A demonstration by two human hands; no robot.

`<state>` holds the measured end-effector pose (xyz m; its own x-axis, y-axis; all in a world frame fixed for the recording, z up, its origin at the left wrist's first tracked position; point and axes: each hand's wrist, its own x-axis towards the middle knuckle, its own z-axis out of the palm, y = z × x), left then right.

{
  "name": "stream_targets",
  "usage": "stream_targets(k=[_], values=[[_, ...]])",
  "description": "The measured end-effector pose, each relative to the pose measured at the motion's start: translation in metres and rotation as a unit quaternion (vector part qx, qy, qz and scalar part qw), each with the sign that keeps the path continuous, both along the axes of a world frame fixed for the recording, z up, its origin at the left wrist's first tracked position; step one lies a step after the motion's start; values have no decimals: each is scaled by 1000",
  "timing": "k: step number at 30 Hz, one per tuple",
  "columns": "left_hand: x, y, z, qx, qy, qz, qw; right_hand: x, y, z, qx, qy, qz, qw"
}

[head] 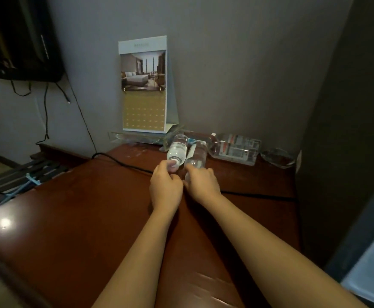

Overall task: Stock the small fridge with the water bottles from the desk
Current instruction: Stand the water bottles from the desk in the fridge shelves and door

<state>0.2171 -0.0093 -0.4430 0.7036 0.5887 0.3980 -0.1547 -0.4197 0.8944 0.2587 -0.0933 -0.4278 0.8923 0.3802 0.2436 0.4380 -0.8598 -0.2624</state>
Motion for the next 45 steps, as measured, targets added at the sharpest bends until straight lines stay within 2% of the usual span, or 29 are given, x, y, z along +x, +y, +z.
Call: stream_targets(k=[5, 7, 10, 14, 17, 20, 22, 26, 29, 31, 33, 36, 38, 42, 45], values=[[0, -5, 1, 48, 22, -31, 998, -2, -28, 30, 158, -104, -62, 980], [0, -7, 0, 62, 17, -57, 996, -5, -40, 49, 169, -119, -70, 976], [0, -8, 1, 30, 1, -117, 993, -16, -51, 72, 152, -119, -57, 980], [-4, -9, 3, 34, 5, -218, 975, -46, -70, 107, 95, -86, -24, 991], [-14, -15, 10, -45, 41, -349, 935, -72, -83, 131, 38, -43, 27, 998], [-25, -21, 13, -48, 113, -435, 892, -92, -91, 142, -26, -8, 56, 998], [-31, -27, 14, -34, 136, -467, 873, -97, -96, 144, -50, 6, 55, 997], [-38, -31, 16, -27, 140, -491, 860, -100, -102, 143, -42, 18, 38, 998], [-39, -26, 16, -49, 153, -510, 845, -105, -103, 136, 19, 9, 35, 999], [-39, -25, 15, -66, 157, -522, 836, -108, -102, 125, 114, 4, 50, 992], [-40, -23, 15, -69, 164, -519, 836, -113, -100, 109, 249, 39, 95, 963], [-43, -24, 16, -28, 170, -508, 844, -124, -103, 80, 409, 121, 149, 892], [-47, -27, 19, -3, 166, -494, 854, -128, -108, 58, 442, 166, 128, 872], [-66, -34, 16, 17, 142, -466, 873, -139, -114, 18, 409, 207, 82, 885], [-88, -38, 17, 30, 139, -472, 870, -150, -120, 12, 415, 219, 81, 879]])
